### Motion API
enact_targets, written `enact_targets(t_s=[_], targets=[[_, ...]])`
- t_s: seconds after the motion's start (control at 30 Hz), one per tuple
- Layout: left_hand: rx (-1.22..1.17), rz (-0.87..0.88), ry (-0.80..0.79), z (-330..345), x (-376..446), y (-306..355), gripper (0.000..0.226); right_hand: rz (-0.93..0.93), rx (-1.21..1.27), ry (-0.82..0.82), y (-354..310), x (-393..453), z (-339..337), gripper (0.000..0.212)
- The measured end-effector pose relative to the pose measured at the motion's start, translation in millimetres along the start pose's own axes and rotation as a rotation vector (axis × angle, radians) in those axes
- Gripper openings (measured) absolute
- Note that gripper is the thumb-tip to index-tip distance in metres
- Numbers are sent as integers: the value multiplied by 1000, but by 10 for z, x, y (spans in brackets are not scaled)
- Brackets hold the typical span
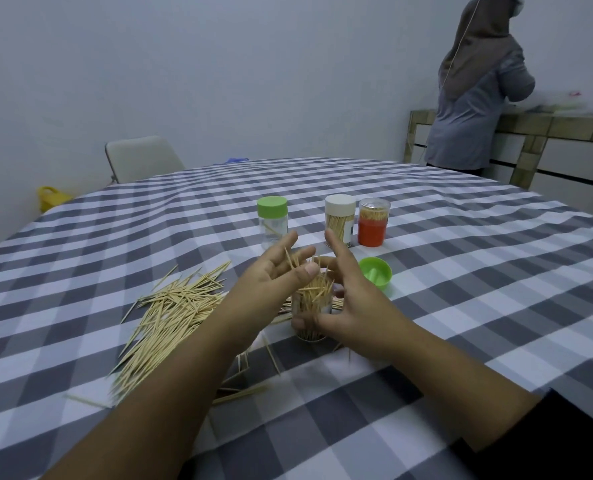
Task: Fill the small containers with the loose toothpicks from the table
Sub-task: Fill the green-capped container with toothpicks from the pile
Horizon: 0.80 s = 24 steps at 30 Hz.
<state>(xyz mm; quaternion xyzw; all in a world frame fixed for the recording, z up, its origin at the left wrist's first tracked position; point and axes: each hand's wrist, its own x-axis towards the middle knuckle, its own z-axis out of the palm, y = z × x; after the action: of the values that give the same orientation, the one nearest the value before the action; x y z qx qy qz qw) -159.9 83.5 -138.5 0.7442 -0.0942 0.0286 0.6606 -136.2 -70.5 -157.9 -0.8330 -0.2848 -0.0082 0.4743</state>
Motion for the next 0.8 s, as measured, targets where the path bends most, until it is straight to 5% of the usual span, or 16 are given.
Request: enact_targets(t_s=[0.13,0.27,0.6,0.7,0.8], targets=[[99,-32,40,27,-33,-1,75,-66,-92,13,-12,-17,29,108],[104,-59,29,74,-61,28,44,-113,-207,53,-71,-35,80,91],[3,-71,-165,118,-89,168,46,-265,-203,243,-43,5,231,54],[117,-128,-315,-38,-8,68,105,-269,-38,278,-27,-1,214,46],[201,-179,-393,-145,-19,-16,102,-181,176,268,-63,-6,178,42]])
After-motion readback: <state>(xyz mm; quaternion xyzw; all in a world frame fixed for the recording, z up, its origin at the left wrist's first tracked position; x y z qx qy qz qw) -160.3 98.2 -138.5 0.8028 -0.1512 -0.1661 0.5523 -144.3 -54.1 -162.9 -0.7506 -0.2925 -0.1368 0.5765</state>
